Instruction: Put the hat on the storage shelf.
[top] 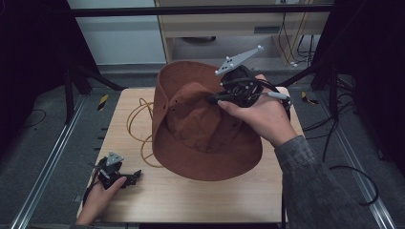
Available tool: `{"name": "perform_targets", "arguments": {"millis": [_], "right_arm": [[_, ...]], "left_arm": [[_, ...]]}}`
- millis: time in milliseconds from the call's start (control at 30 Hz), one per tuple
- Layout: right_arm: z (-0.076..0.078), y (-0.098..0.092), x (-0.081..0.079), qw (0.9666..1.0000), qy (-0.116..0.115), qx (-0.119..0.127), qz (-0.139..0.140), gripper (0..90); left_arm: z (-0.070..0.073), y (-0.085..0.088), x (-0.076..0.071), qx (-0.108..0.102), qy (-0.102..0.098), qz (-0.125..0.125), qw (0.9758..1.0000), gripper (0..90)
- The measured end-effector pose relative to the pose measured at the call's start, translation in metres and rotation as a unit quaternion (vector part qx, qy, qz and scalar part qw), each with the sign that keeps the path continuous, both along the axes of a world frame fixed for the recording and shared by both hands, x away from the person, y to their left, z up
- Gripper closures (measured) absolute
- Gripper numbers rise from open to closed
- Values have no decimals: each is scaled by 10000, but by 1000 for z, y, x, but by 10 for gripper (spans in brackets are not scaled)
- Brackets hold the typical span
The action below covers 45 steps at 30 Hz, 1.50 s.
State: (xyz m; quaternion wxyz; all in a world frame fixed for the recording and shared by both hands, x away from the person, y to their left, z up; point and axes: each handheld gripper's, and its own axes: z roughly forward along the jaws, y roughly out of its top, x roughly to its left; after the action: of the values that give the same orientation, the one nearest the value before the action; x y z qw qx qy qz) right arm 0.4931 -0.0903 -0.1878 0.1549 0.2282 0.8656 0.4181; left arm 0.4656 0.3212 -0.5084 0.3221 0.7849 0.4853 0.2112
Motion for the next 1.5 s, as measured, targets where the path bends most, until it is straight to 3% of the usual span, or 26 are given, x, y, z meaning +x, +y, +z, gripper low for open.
{"name": "perform_targets", "arguments": {"millis": [433,1500], "right_arm": [[9,15,3,9999,-32,120,65,888],[19,50,10,9996,-84,46,249,884]], "left_arm": [[0,0,0,18,16,-16,10000,0],[1,0,0,27,22,-29,10000,0]]}}
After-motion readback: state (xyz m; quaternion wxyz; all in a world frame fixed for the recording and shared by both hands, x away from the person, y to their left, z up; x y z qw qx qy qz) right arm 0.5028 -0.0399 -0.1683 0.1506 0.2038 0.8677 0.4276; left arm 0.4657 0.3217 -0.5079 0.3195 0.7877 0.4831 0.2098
